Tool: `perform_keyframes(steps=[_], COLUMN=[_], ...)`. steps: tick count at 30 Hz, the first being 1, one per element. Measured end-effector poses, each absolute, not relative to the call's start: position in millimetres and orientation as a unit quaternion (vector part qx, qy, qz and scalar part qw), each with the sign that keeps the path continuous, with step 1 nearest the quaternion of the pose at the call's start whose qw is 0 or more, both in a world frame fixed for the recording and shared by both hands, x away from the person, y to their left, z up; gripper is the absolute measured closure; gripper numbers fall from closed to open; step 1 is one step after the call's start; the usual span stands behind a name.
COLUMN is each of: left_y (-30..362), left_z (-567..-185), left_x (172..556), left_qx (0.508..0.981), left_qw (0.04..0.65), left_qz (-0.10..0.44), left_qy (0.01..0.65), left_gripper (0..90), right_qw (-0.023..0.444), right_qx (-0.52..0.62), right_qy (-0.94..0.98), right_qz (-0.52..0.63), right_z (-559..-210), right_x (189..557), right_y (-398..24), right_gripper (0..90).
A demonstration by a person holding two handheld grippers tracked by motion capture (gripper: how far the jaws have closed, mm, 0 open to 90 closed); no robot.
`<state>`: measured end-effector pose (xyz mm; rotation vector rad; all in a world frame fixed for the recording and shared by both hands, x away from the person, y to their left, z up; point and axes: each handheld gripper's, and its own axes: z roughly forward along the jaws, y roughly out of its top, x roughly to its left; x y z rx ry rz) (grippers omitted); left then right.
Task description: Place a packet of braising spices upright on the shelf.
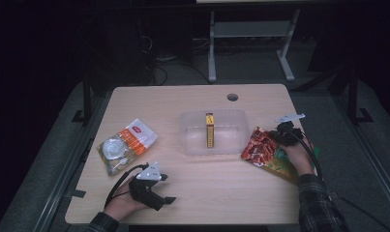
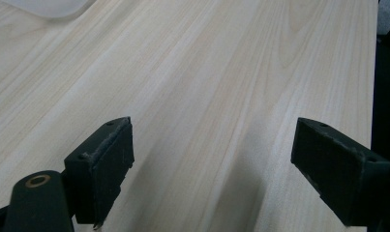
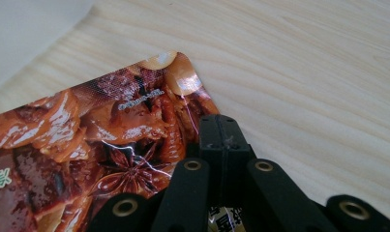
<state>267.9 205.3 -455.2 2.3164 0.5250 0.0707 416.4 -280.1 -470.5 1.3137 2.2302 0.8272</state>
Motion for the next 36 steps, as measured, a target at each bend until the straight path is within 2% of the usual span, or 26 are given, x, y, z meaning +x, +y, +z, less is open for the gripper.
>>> perform_keyframes(steps=[18,36], left_y=[204.5,202.6], left_z=[-456.0,-456.9], left_x=[267.0,266.7], left_qx=[0.904,0.906], left_qw=[0.374,0.370], left_qz=[0.025,0.022], left_qy=[0.207,0.206], left_gripper=[14.7,14.7], right_qw=[0.189,0.142], right_qx=[0.419,0.346], right_qy=[0.833,0.869], right_qz=[0.307,0.324], right_z=[-469.1,-466.6], right_x=[387.9,340.1], right_y=[-268.6,-244.3], right_gripper=[90.0,90.0])
